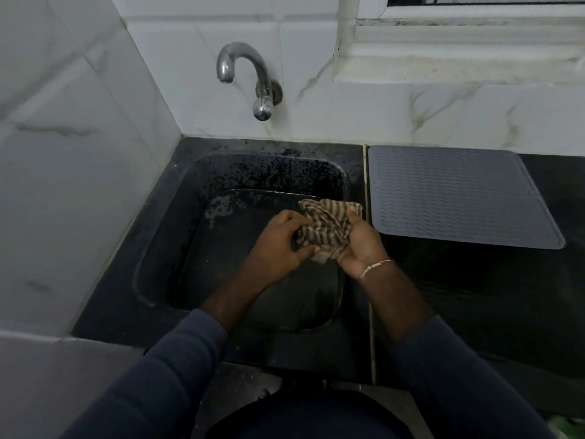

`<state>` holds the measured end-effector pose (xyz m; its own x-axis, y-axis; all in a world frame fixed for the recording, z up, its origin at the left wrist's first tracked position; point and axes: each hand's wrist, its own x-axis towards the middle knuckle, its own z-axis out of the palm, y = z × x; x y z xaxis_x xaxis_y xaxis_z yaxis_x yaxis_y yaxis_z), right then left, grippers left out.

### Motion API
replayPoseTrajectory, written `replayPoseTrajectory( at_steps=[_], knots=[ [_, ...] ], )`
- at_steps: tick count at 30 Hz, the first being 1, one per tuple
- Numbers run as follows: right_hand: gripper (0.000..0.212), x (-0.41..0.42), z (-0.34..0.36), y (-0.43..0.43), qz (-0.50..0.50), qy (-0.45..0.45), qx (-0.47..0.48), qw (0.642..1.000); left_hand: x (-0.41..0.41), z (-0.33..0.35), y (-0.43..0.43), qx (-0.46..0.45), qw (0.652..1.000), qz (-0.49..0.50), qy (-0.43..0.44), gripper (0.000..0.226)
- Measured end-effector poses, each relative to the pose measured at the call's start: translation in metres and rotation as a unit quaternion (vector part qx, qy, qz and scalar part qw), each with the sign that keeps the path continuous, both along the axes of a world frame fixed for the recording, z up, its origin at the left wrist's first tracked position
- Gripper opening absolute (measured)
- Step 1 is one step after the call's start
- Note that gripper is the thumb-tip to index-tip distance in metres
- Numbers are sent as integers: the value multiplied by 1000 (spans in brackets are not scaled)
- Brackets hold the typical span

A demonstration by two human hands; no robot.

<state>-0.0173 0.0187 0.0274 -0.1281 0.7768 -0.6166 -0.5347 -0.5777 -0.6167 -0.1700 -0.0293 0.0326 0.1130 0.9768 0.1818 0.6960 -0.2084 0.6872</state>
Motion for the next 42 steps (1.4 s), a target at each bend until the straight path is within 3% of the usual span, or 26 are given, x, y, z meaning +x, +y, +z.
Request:
replayPoseTrajectory(
  at_steps=[3, 5, 7, 8, 10, 12, 14, 15, 17, 18, 22, 25, 26, 29, 32, 35, 39, 42],
  knots=[
    [48, -4, -6, 1, 9, 9, -3, 1000, 2, 8, 0, -38, 993, 89, -68, 27],
    [51, -6, -6, -1, 60, -7, 10, 998, 3, 15, 5, -96, 966, 150, -187, 11],
    [54, -4, -6, -3, 109, -120, 44, 986, 2, 23, 12, -103, 952, 176, -227, 13],
    [56, 1, -6, -4, 99, -206, 81, 970, -1, 26, 15, -77, 963, 170, -193, 12],
    [75, 14, 3, -8, 75, -333, 242, 908, -8, 34, 16, -18, 990, 107, -85, 9],
    [91, 20, 15, -8, 188, -376, 410, 809, -14, 42, 20, 12, 1000, 3, 21, 12],
    [91, 16, 24, -6, 321, -414, 470, 711, -17, 52, 25, 6, 993, -65, 94, 17],
    [77, 13, 26, -2, 344, -413, 476, 696, -20, 57, 28, -3, 991, -71, 117, 17],
    [26, 7, 34, 4, 310, -392, 480, 721, -30, 62, 31, -21, 992, -44, 120, 17],
    [15, 6, 37, 7, 282, -388, 484, 732, -36, 64, 29, -29, 995, -28, 90, 20],
    [20, 6, 58, 9, 248, -371, 512, 734, -49, 48, 11, -187, 977, -24, -96, 45],
    [19, 16, 71, 22, 312, -379, 511, 705, -57, 29, 4, -214, 967, -4, -140, 18],
    [15, 23, 72, 29, 314, -367, 507, 714, -61, 30, 3, -198, 964, 23, -177, 12],
    [11, 38, 63, 37, 257, -227, 401, 849, -64, 49, 10, -154, 910, 98, -371, 17],
    [16, 31, 54, 40, 177, -127, 334, 917, -49, 72, 22, -124, 872, 96, -464, 24],
    [30, 22, 47, 45, 126, -48, 275, 952, -34, 69, 33, -114, 880, 156, -434, 23],
    [35, 7, 13, 45, 200, -125, 128, 963, -32, 33, 48, -153, 899, 270, -310, 32],
    [25, 1, 0, 52, 186, -156, 109, 964, -41, 16, 54, -169, 903, 291, -266, 31]
  ],
)
